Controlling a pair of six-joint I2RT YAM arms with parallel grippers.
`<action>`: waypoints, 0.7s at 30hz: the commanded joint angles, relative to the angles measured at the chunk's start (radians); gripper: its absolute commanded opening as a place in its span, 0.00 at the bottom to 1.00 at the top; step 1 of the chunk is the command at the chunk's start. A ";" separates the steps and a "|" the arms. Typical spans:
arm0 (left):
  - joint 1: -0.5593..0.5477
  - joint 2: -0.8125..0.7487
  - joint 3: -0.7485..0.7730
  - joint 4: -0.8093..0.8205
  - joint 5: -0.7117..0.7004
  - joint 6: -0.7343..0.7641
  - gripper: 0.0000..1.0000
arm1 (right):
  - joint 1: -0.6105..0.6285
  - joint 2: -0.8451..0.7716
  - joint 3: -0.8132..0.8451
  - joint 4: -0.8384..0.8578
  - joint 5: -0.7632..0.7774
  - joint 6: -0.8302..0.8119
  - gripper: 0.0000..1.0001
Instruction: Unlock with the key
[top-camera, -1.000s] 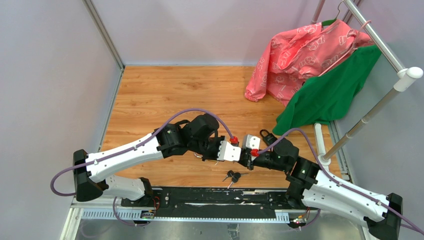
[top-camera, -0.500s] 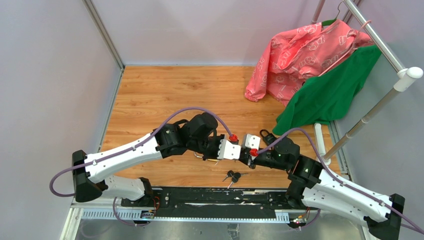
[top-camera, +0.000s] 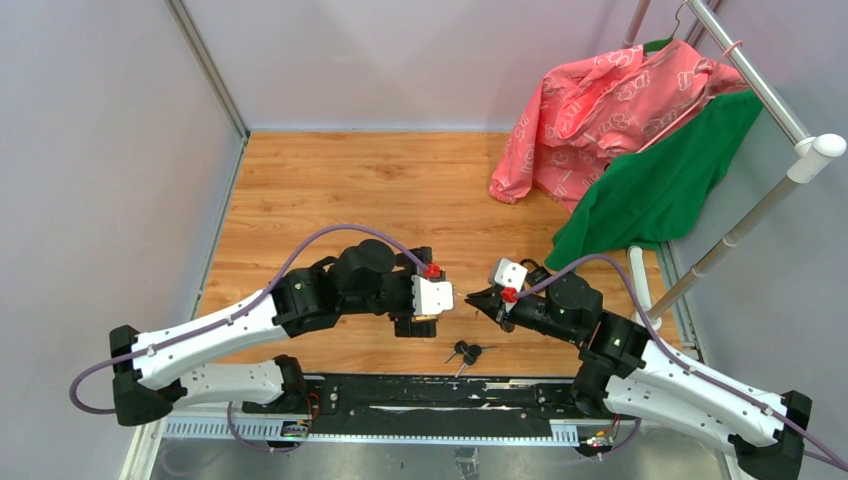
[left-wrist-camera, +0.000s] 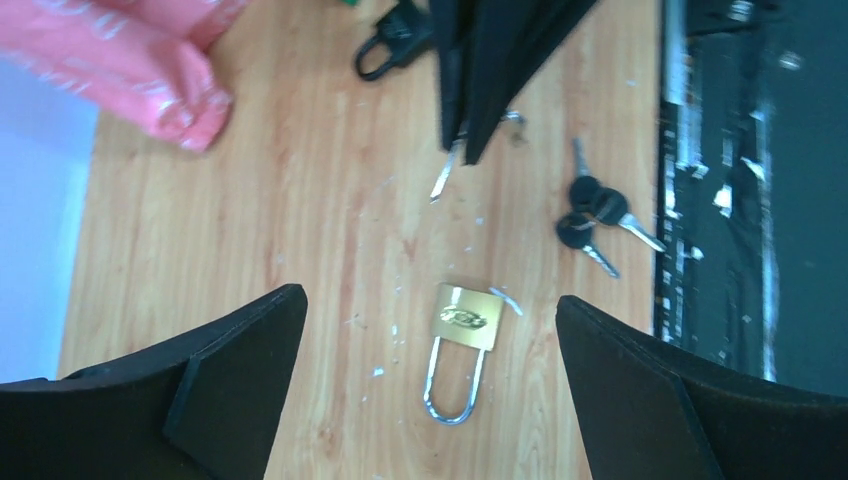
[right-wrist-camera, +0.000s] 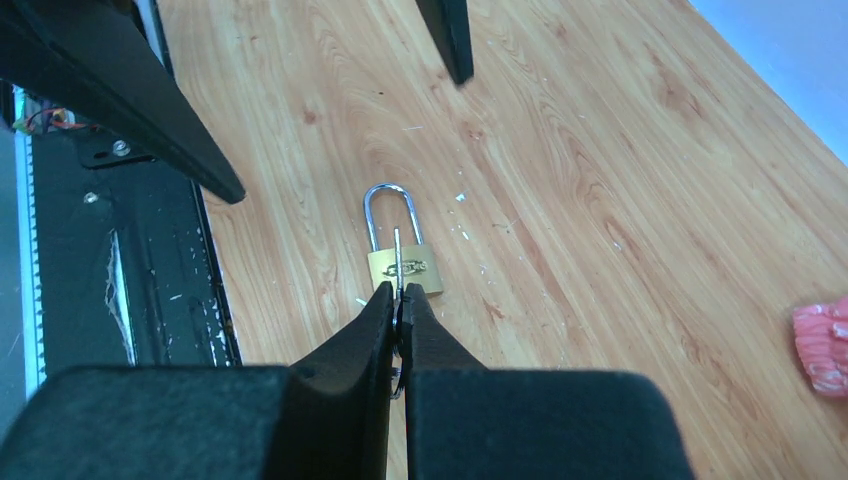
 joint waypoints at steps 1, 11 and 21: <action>0.005 -0.057 -0.062 0.221 -0.279 -0.164 1.00 | 0.008 0.008 0.018 0.032 0.134 0.101 0.00; 0.096 0.013 -0.187 0.415 -0.537 -0.573 1.00 | -0.043 0.114 0.145 -0.149 0.253 0.261 0.00; 0.242 0.177 -0.107 0.116 -0.356 -0.762 0.89 | -0.217 0.166 0.207 -0.303 0.133 0.398 0.00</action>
